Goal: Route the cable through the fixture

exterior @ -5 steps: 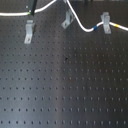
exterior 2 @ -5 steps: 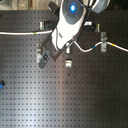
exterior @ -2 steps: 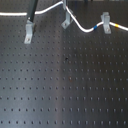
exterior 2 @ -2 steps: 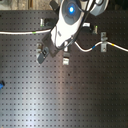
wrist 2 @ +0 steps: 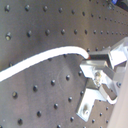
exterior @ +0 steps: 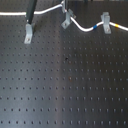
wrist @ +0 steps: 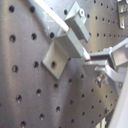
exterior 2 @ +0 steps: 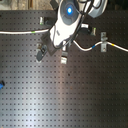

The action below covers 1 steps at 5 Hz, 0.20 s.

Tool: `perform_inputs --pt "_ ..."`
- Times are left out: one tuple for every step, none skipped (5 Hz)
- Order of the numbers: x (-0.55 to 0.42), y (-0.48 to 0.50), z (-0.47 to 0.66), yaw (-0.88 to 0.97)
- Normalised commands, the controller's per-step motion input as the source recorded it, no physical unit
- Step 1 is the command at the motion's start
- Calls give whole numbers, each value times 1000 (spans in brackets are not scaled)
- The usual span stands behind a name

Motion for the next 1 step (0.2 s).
perform_inputs --pt "1 1 49 0"
